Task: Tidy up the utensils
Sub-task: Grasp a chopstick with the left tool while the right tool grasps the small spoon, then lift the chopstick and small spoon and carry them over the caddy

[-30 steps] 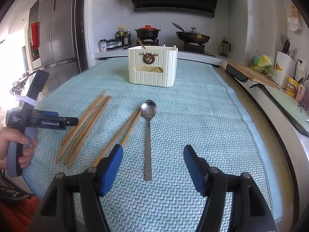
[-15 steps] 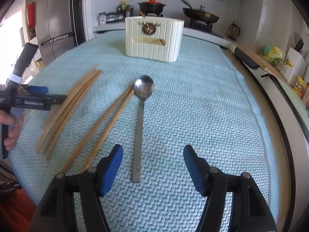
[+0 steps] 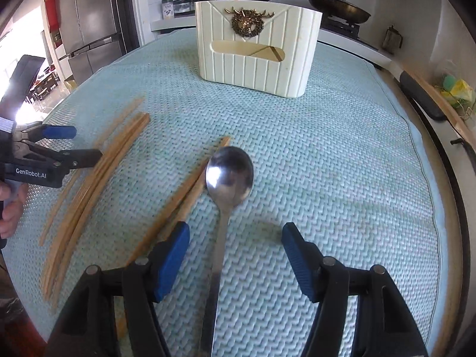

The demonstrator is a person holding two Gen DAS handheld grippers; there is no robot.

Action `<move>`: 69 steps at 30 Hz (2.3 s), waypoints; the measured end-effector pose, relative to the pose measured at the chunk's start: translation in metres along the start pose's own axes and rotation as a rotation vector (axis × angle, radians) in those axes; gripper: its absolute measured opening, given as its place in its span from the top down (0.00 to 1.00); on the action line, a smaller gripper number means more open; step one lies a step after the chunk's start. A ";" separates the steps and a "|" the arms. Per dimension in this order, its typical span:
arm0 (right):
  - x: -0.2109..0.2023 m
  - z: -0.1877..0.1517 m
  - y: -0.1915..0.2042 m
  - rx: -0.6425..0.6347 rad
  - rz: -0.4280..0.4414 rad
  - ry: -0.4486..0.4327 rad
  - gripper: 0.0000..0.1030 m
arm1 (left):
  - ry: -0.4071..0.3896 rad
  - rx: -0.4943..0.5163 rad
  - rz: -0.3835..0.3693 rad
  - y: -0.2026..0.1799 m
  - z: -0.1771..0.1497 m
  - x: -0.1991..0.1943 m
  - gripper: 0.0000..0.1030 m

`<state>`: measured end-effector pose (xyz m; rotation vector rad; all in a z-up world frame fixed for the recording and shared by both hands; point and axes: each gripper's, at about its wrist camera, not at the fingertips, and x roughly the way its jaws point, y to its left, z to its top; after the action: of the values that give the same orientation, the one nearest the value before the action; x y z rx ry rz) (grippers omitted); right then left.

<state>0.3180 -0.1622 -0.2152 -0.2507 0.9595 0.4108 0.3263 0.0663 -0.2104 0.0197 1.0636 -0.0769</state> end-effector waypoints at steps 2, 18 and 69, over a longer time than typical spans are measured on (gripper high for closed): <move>0.008 0.011 -0.003 0.011 -0.007 0.003 0.36 | 0.001 -0.003 0.007 0.002 0.011 0.007 0.02; 0.028 0.046 -0.013 0.067 -0.009 -0.030 0.65 | -0.022 0.020 -0.014 -0.012 0.036 0.009 0.73; -0.180 0.106 -0.022 -0.027 0.079 -0.399 0.67 | -0.463 -0.019 -0.269 0.018 0.100 -0.199 0.96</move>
<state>0.3155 -0.1823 -0.0063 -0.1474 0.5736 0.5235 0.3191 0.0900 0.0118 -0.1521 0.5985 -0.3000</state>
